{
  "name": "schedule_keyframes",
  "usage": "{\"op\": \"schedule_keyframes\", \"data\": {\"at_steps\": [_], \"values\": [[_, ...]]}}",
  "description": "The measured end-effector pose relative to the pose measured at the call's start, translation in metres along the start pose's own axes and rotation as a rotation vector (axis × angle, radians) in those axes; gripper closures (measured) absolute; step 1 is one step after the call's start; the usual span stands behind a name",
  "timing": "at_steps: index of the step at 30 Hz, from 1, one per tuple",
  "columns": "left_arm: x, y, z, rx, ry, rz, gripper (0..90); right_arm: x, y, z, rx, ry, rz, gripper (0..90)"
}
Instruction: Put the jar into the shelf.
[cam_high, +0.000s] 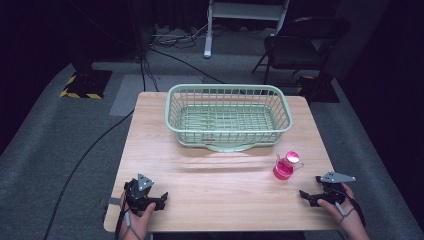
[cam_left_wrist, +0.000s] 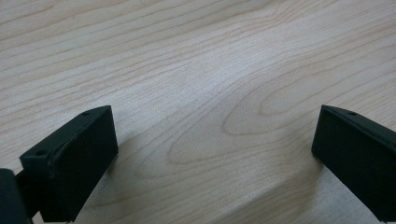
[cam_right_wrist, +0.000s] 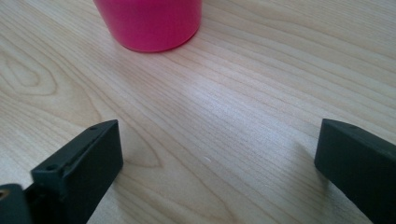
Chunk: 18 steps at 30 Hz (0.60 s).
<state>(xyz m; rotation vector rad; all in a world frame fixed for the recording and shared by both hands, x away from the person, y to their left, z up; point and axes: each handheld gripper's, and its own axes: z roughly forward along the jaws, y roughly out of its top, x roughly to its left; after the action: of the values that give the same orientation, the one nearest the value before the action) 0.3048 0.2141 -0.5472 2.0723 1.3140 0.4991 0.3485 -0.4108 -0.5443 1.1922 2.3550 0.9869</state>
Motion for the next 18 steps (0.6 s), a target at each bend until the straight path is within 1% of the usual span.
{"op": "schedule_keyframes", "data": {"at_steps": [1,2,6,8,10,13,15,18], "values": [[0.0,0.0,0.0,0.0,0.0,0.0,0.0,0.0,0.0,0.0,0.0,0.0,0.0,4.3],[0.0,0.0,0.0,0.001,0.0,0.002,0.0,0.002,0.001,-0.003,-0.01,0.013,-0.002,4.8],[0.0,0.0,0.0,0.001,0.001,-0.001,0.0,0.004,0.006,-0.009,-0.029,0.01,-0.012,4.8],[0.0,0.001,0.001,-0.002,0.002,-0.002,0.0,0.006,0.012,-0.016,-0.051,0.014,-0.02,4.8],[0.0,0.001,0.001,-0.001,0.003,-0.003,0.0,0.006,0.014,-0.018,-0.06,0.014,-0.022,4.8],[0.0,0.001,0.001,-0.002,0.002,-0.002,0.0,0.008,0.022,-0.026,-0.086,0.013,-0.032,4.8],[0.0,0.001,0.001,-0.002,0.003,-0.002,0.0,0.008,0.023,-0.028,-0.094,0.016,-0.03,4.8],[0.0,0.001,0.001,-0.001,0.003,-0.003,0.0,0.01,0.028,-0.034,-0.126,0.025,-0.022,4.8]]}}
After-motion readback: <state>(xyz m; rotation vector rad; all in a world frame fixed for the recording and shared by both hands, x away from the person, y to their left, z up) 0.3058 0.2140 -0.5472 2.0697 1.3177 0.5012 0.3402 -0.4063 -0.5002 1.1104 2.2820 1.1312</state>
